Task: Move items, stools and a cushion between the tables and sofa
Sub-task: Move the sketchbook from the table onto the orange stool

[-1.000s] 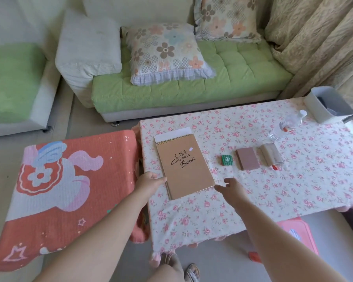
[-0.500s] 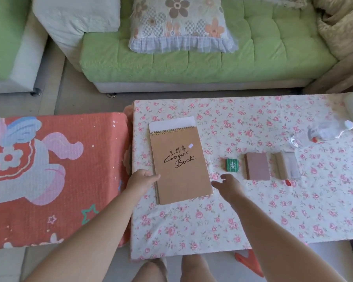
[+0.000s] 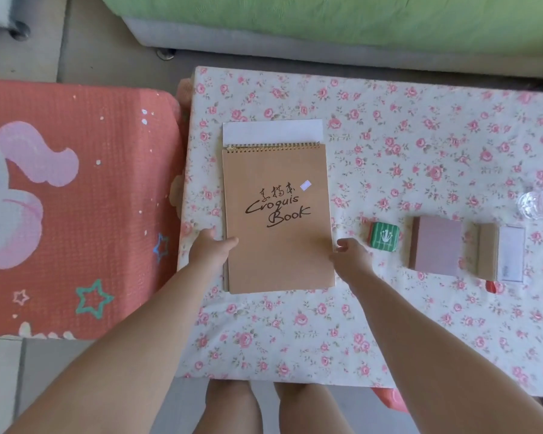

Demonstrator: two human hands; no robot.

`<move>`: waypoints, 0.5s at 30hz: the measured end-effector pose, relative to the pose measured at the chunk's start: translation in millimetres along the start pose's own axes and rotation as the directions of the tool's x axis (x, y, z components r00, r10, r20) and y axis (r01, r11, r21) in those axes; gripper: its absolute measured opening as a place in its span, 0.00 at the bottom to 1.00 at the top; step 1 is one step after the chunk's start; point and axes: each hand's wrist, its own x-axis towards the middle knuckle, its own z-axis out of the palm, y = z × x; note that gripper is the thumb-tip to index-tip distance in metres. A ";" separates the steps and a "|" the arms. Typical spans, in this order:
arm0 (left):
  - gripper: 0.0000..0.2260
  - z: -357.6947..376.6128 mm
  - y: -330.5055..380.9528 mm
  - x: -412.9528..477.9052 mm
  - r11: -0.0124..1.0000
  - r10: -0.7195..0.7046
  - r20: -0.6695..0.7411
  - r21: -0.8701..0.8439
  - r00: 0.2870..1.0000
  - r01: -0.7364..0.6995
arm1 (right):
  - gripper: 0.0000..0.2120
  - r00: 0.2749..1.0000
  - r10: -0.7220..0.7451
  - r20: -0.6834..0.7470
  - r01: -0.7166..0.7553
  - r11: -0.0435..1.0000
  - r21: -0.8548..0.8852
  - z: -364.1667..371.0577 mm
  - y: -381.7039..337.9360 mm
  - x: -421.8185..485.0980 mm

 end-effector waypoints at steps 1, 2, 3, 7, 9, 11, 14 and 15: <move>0.31 3.1 -0.2 4.0 1.000 -0.014 -0.018 -0.014 1.000 0.014 | 0.22 1.000 -0.002 -0.012 0.002 1.000 -0.009 2.3 -0.4 5.4; 0.31 6.0 -0.5 8.0 0.999 -0.034 -0.042 -0.026 0.999 0.033 | 0.22 1.000 -0.004 -0.025 0.003 1.000 -0.010 3.8 -1.5 10.2; 0.30 8.5 -0.6 10.1 0.998 -0.055 -0.066 -0.035 0.996 0.053 | 0.23 0.999 0.000 -0.038 0.000 1.000 -0.005 5.9 -2.5 13.9; 0.15 17.8 1.3 13.9 0.990 -0.096 -0.076 -0.115 0.992 0.087 | 0.23 0.999 0.008 -0.048 -0.005 0.998 0.057 11.9 -9.2 16.8; 0.15 23.4 -2.0 12.3 0.982 -0.117 -0.063 -0.156 0.991 0.106 | 0.23 0.999 0.032 -0.040 -0.028 0.994 0.108 16.3 -8.6 15.8; 0.09 26.4 -3.3 12.5 0.975 -0.113 -0.056 -0.199 0.992 0.100 | 0.21 0.998 0.053 -0.016 -0.050 0.989 0.138 20.5 -8.4 15.9; 0.04 25.0 -3.2 15.8 0.970 -0.103 -0.045 -0.228 0.994 0.090 | 0.14 0.997 0.074 0.014 -0.075 0.986 0.148 25.0 -11.7 17.7; 0.04 23.7 -5.5 17.7 0.970 -0.098 -0.040 -0.226 0.994 0.087 | 0.14 0.996 0.090 0.023 -0.093 0.982 0.166 26.1 -12.6 17.7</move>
